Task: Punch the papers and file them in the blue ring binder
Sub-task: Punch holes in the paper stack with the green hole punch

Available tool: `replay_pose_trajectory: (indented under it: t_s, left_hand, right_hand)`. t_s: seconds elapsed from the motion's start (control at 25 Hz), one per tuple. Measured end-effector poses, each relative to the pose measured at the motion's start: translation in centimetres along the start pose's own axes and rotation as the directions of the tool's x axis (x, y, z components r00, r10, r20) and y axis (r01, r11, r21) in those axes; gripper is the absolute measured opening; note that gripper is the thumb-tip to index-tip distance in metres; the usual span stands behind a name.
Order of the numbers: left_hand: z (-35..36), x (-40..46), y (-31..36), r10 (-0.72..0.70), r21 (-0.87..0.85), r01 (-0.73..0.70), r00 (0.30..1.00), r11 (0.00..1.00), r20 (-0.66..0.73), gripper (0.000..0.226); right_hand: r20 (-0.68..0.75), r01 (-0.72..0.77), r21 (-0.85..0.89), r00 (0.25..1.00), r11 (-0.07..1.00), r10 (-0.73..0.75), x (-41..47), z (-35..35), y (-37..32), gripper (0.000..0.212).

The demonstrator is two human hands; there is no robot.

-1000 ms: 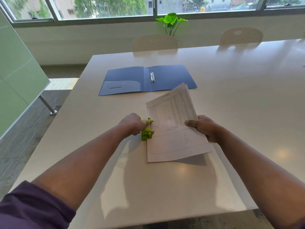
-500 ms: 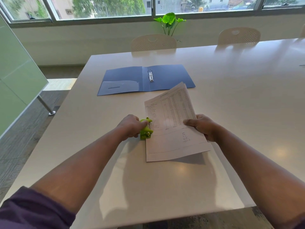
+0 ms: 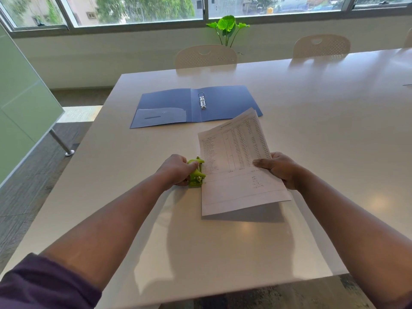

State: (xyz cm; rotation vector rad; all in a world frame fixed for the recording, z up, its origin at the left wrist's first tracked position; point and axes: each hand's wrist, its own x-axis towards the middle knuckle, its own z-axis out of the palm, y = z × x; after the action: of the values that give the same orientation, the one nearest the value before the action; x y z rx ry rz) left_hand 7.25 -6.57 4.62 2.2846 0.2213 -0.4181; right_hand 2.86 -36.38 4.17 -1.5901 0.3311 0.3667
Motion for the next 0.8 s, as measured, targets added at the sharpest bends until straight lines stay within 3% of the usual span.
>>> replay_pose_trajectory:
  t_s: [0.16,0.24,0.32,0.4,0.48,0.52,0.6,0.68,0.8]
  left_hand:
    - [0.0,0.3,-0.5,-0.028,-0.066,0.029,1.0,0.997,0.013,0.039]
    - [-0.1,0.2,-0.5,-0.026,-0.02,0.025,1.0,0.999,-0.004,0.039]
    - [-0.6,0.0,0.0,0.073,0.05,-0.067,0.988,0.996,-0.133,0.035]
    - [-0.8,-0.4,1.5,0.24,0.078,-0.227,0.918,0.971,-0.315,0.032]
    - [-0.1,-0.6,3.8,0.304,-0.017,-0.329,0.89,0.944,-0.34,0.041]
    - [0.7,-0.6,5.0,0.285,-0.124,-0.326,0.92,0.937,-0.268,0.051]
    - [3.1,-0.7,6.9,0.174,-0.365,-0.161,0.985,0.917,0.002,0.067]
    - [5.7,-0.9,8.3,0.119,-0.476,0.021,0.958,0.879,0.261,0.048]
    - [8.9,-1.1,10.1,0.091,-0.529,0.1,0.942,0.843,0.324,0.015]
  right_hand:
    - [-0.014,0.001,0.052,1.0,0.999,0.0,-0.5,-1.8,0.4,0.018]
    - [-0.021,0.0,0.072,1.0,0.997,0.001,-0.9,-2.9,0.7,0.018]
    - [-0.024,0.002,0.097,1.0,0.995,0.001,-1.2,-3.9,0.9,0.017]
    - [-0.033,0.006,0.129,0.999,0.992,-0.002,-1.5,-4.8,1.1,0.017]
    - [-0.04,0.014,0.153,0.999,0.988,-0.008,-1.8,-5.8,1.3,0.018]
    - [-0.044,0.019,0.161,0.999,0.987,-0.012,-2.0,-6.3,1.4,0.019]
    - [-0.061,0.03,0.176,0.998,0.984,-0.019,-2.5,-7.4,1.4,0.022]
    - [-0.076,0.04,0.192,0.997,0.981,-0.026,-3.1,-8.8,1.3,0.022]
    - [-0.102,0.052,0.192,0.994,0.98,-0.032,-3.8,-11.2,1.6,0.024]
